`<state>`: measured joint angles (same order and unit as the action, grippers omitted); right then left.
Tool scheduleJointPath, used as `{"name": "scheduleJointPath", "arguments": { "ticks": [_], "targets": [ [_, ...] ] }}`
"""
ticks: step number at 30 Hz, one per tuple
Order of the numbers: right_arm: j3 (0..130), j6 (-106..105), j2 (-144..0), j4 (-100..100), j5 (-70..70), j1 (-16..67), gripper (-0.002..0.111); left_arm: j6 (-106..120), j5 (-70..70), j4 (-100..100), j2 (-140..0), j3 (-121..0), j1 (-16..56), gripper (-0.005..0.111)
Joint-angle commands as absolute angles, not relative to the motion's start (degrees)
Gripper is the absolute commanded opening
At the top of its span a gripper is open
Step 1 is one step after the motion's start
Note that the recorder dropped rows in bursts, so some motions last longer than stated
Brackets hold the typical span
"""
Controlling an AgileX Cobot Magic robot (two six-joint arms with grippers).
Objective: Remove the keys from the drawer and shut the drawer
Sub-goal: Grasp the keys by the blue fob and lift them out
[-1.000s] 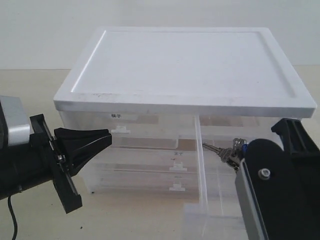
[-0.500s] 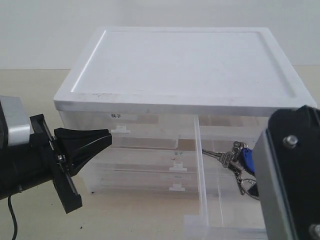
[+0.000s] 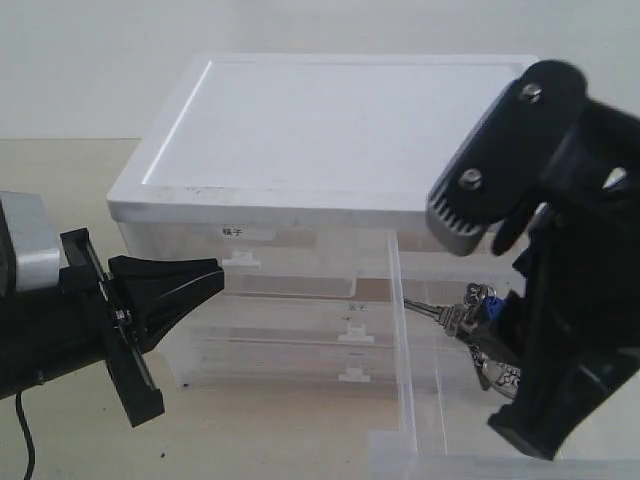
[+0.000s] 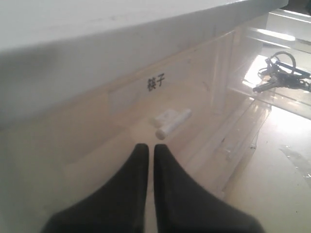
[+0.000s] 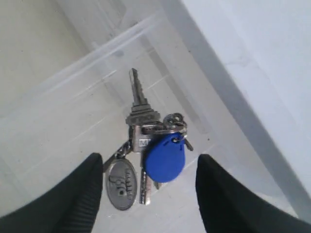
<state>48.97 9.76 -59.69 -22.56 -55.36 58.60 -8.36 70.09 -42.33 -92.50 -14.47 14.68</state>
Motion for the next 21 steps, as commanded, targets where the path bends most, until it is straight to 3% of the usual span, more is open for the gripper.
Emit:
{"name": "scheduleJointPath", "arguments": {
  "ticks": [1, 10, 14, 18, 21],
  "targets": [
    [49.2, 16.0, -64.7, -23.5, -53.6, 58.5, 0.051, -9.2, 70.0, -42.7, -92.6, -14.6, 14.7, 0.005],
    [49.2, 26.1, -68.7, -29.7, -51.8, 58.2, 0.052, -9.4, 70.0, -42.9, -92.6, -14.6, 14.7, 0.005],
    [49.0, 30.8, -69.4, -32.8, -52.0, 58.2, 0.062, -9.6, 70.0, -43.4, -92.6, -14.6, 14.7, 0.005],
    [46.8, 33.1, -69.8, -33.8, -51.4, 58.2, 0.061, -9.8, 70.0, -44.6, -92.6, -14.6, 14.7, 0.005],
    [43.7, 35.1, -70.5, -35.4, -49.9, 58.2, 0.054, -9.8, 70.0, -44.6, -92.6, -14.6, 14.7, 0.005]
  ]
}}
